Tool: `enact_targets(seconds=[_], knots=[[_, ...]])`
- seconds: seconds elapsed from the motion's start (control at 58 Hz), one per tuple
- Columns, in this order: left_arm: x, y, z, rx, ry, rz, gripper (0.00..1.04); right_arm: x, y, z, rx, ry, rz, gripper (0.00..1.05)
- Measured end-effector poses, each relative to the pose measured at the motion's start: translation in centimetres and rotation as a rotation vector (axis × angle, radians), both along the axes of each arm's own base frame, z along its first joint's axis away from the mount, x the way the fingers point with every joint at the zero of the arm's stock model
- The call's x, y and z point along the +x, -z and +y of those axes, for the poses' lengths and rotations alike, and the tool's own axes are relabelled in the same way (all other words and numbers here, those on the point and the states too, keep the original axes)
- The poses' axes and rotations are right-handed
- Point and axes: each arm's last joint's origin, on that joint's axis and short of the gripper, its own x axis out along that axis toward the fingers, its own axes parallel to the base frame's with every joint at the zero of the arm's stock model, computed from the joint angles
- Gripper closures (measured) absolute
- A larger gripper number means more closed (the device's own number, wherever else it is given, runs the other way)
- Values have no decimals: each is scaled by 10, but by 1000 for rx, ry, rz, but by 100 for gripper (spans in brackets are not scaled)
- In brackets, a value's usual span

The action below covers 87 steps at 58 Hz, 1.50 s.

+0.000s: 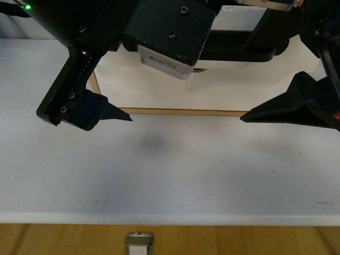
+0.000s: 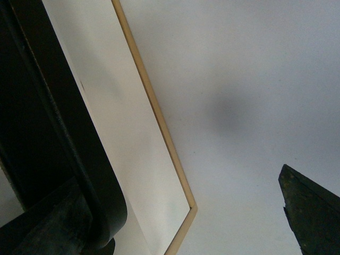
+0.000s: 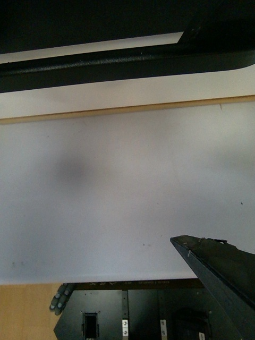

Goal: Pull drawer

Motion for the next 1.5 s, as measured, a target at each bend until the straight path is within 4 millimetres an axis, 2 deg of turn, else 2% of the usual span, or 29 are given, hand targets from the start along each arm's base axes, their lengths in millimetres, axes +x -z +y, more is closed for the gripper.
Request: enact_targets(seconds=[0.483,0.621,0.776,0.948,0.983,1.121,1.224,1.379,1.5], knots=[[-37,3,6,6,51,-9,6,-36,-4,2,-39,-52,34,9],[-42,1,5,-42,34,-54,6,-40,-3,2,-26,-27,-19,9],[-48,-24,-1,-250,1,-108,6,-48,-16,-3,45,24,-44,9],[-61,-70,3,-466,-64,-222,6,-70,-47,-19,133,79,-173,9],[-66,-80,8,-523,-86,-254,6,-75,-52,-23,151,101,-217,9],[-80,-95,26,-632,-166,-355,7,-90,-64,-36,212,202,-376,9],[-106,-99,54,-789,-316,-480,6,-111,-78,-53,327,421,-596,9],[-147,-88,101,-1018,-601,-562,6,-145,-73,-72,490,736,-724,9],[-169,-65,132,-1157,-870,-523,6,-167,-54,-83,586,962,-759,9]])
